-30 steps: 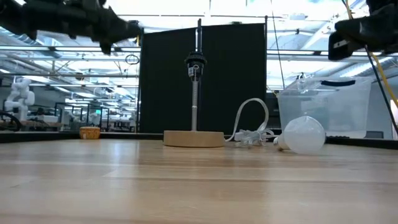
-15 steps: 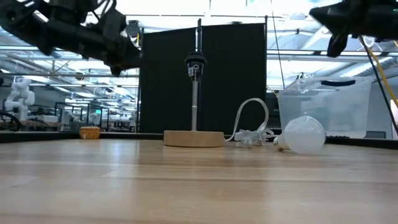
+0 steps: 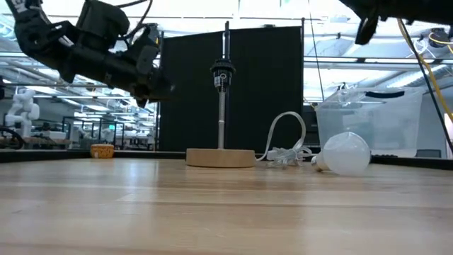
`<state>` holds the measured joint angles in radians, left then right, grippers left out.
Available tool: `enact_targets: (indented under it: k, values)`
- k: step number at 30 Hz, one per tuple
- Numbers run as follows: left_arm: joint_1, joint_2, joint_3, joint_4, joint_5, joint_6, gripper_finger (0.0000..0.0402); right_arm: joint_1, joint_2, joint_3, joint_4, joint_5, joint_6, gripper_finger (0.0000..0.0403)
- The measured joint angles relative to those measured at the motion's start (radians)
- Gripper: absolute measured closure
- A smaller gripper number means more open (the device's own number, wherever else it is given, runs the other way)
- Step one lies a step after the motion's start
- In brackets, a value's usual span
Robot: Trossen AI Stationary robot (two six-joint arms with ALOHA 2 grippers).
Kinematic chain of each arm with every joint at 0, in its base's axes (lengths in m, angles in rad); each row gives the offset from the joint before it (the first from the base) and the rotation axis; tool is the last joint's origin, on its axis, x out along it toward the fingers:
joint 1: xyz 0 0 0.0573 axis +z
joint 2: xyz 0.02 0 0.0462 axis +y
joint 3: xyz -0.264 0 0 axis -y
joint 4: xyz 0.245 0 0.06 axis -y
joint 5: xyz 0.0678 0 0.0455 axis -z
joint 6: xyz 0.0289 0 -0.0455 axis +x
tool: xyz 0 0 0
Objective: Screw lightbulb
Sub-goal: Insert the light bulb on the brown lamp
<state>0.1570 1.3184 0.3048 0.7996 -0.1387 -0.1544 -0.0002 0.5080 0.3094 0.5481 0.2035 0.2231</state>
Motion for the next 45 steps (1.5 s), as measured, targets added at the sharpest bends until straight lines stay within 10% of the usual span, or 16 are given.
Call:
enact_targets:
  k: [18,38,45]
  values:
    - [0.038,0.341,0.002,0.341,0.032,-0.081,0.0401,0.0,0.26,0.236,-0.13,-0.02,-0.057,0.0403]
    - [0.021,0.415,0.123,0.244,0.068,-0.048,0.0401,0.046,0.337,0.236,-0.532,-0.183,0.206,0.0403]
    - [0.045,0.415,0.123,0.223,0.068,-0.056,0.0394,0.073,0.407,0.236,-0.374,-0.183,0.117,0.0403]
